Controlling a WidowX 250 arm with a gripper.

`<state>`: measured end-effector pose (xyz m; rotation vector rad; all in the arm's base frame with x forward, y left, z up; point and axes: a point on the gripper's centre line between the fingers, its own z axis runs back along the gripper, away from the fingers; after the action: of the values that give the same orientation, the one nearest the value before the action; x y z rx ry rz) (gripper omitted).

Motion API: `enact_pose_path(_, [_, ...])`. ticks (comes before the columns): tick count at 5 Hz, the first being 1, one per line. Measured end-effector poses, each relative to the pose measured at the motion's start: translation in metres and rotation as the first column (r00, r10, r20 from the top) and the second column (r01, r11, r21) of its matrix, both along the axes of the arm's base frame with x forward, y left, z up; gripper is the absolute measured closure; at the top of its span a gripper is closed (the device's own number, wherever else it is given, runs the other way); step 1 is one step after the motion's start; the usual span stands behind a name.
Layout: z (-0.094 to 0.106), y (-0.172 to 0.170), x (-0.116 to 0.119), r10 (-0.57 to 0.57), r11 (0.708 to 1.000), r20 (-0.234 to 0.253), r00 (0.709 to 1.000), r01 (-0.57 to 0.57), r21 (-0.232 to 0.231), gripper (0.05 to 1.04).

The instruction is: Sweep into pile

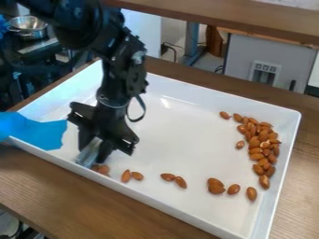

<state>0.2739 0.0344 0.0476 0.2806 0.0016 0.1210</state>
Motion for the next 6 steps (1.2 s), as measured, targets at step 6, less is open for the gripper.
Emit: enact_pose_path(6, [0.000,-0.148,0.008,0.345,0.900,-0.013,0.939,-0.335,-0.278,0.704])
